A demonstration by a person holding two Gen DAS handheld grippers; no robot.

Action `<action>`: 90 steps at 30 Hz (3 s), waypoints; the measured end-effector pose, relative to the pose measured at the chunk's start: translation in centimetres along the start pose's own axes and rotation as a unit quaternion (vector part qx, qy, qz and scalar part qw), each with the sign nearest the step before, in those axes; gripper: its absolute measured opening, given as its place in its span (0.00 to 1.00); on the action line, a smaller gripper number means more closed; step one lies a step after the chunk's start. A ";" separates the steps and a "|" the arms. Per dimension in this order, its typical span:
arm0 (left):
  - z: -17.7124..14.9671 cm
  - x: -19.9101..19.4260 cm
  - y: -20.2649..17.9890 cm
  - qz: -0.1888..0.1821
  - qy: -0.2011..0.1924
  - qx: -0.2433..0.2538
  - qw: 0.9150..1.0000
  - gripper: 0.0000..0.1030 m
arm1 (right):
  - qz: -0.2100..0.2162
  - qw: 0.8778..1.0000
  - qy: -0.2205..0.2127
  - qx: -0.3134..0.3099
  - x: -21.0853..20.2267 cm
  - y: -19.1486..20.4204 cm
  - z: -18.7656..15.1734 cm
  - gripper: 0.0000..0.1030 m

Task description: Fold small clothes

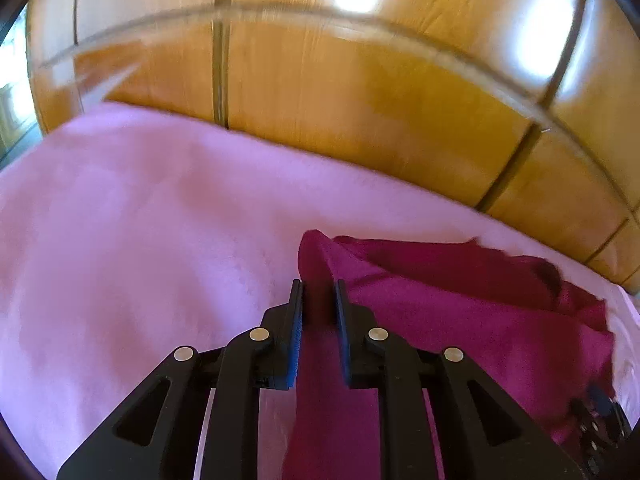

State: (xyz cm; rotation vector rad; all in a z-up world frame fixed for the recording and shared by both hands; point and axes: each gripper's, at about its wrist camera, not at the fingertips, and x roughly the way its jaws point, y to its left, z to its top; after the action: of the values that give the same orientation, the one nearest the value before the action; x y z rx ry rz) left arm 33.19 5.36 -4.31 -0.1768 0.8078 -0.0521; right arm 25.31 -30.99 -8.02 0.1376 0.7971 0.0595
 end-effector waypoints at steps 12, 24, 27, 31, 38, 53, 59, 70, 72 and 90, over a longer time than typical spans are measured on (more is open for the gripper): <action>-9.0 -3.2 -4.2 0.019 -0.008 0.097 0.995 0.45 | 0.006 1.000 -0.004 0.004 -0.4 0.0 -0.1 0.67; -9.8 -5.9 -4.1 0.026 -0.034 0.075 0.996 0.46 | 0.022 1.000 -0.005 0.016 -0.4 -0.5 -0.2 0.67; -10.1 -7.0 -4.1 0.026 -0.046 0.076 0.996 0.53 | 0.022 1.000 -0.005 0.016 -0.3 -0.5 -0.2 0.67; -10.5 -8.1 -3.8 0.020 -0.050 0.075 0.996 0.53 | 0.022 1.000 -0.005 0.016 -0.4 -0.5 -0.2 0.67; -10.8 -9.2 -3.6 0.021 -0.056 0.079 0.995 0.53 | 0.023 1.000 -0.005 0.016 -0.4 -0.5 -0.1 0.67; -14.0 -12.0 -2.2 0.032 -0.035 0.066 0.997 0.53 | 0.014 1.000 0.011 0.004 -0.5 -0.2 0.3 0.69; -15.9 -13.6 -0.7 0.045 -0.030 0.062 0.997 0.53 | 0.012 1.000 0.013 0.005 -2.5 -0.3 0.1 0.84; -20.5 -16.8 3.5 0.014 0.013 0.029 0.999 0.53 | 0.001 0.999 0.037 0.003 -9.8 -4.6 -4.9 0.92; -21.8 -17.3 4.5 -0.015 0.036 0.012 0.999 0.53 | 0.005 0.998 0.054 0.017 -11.3 -6.7 -7.0 0.92; -28.1 -22.1 5.4 -0.093 0.124 0.028 0.988 0.08 | 0.125 0.979 0.157 0.037 -21.5 -5.3 -20.1 0.12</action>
State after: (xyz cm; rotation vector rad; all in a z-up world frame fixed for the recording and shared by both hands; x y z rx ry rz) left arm -2.51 9.31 -8.53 -0.1937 1.0346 -0.2772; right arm -4.14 -36.46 -7.43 0.3051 1.0947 0.2956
